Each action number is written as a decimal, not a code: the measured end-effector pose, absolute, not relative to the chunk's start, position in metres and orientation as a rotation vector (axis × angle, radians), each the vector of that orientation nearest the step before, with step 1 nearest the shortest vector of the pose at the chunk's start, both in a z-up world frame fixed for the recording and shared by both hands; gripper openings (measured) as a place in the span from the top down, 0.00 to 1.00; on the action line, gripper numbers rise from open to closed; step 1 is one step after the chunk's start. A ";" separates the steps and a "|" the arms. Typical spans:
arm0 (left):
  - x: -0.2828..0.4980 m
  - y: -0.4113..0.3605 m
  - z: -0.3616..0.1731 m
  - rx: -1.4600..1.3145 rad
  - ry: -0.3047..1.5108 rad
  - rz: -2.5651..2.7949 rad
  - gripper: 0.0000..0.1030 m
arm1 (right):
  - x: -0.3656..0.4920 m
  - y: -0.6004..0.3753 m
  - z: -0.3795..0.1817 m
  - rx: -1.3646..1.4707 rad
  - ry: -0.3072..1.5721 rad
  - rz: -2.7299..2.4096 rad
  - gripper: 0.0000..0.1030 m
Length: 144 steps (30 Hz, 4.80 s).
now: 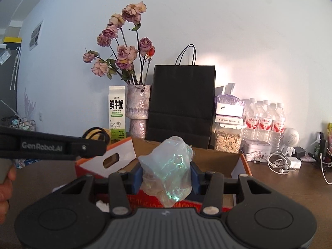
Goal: Organize objects
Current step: 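Carry the black cable and clear bag over the cardboard box, then open the left tool to drop the cable while the right tool drops the bag into the box, then grasp the translucent plastic container with the left tool while the right tool grasps the plush toy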
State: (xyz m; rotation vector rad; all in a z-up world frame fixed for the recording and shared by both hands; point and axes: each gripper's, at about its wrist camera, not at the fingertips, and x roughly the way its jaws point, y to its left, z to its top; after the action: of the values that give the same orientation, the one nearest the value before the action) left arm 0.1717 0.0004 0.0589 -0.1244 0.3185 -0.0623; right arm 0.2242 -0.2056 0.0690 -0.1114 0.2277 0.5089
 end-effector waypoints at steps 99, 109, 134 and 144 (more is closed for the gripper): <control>0.073 0.041 0.021 -0.086 0.435 0.055 0.00 | 0.142 -0.232 0.022 -0.082 0.506 0.523 0.00; 0.058 0.063 0.018 -0.121 0.432 0.085 0.00 | 0.146 -0.203 0.019 -0.022 0.563 0.532 0.20; 0.102 0.079 0.004 -0.185 0.517 -0.020 0.00 | 0.162 -0.191 0.004 0.086 0.627 0.498 0.56; 0.140 0.074 0.000 -0.220 0.557 -0.059 0.00 | 0.159 -0.212 0.013 0.142 0.569 0.506 0.57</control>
State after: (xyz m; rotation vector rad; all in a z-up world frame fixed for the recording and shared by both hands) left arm 0.1401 0.0743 -0.0002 -0.2197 0.5569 -0.0588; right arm 0.1594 -0.2124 0.0130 0.1420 0.5688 0.5059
